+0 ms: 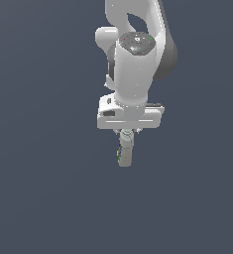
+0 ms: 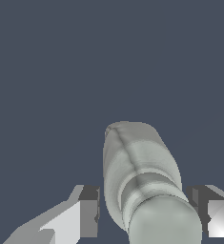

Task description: Pick up the object and move it to a goal position.

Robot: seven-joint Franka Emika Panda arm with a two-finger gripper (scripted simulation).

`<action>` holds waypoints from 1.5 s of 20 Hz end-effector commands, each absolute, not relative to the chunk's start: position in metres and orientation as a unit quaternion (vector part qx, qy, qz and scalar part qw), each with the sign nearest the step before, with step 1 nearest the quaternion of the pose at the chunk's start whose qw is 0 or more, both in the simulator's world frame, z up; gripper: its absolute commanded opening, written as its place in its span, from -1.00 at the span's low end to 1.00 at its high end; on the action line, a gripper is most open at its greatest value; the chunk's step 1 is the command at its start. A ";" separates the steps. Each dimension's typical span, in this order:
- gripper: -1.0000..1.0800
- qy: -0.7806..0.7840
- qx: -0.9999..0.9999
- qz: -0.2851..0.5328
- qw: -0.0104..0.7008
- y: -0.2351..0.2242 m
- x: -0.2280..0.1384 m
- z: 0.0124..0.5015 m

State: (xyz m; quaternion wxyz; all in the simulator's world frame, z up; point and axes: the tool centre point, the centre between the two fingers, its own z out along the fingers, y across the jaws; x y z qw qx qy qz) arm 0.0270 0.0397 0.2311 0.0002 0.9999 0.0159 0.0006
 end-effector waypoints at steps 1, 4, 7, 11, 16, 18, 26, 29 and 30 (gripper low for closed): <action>-1.00 0.016 1.000 0.000 0.000 0.039 0.027 0.230; -1.00 0.016 1.000 0.000 0.000 0.039 0.027 0.230; -1.00 0.016 1.000 0.001 0.000 0.039 0.027 0.231; -1.00 0.019 1.000 0.006 -0.001 0.035 0.026 0.238; -1.00 0.030 0.999 0.021 -0.003 0.022 0.024 0.258; -1.00 0.036 0.999 0.030 -0.005 0.015 0.023 0.269; -1.00 0.068 0.995 0.076 -0.013 -0.025 0.015 0.328; -1.00 0.082 0.992 0.096 -0.017 -0.043 0.010 0.354; -1.00 0.087 0.991 0.102 -0.018 -0.049 0.009 0.362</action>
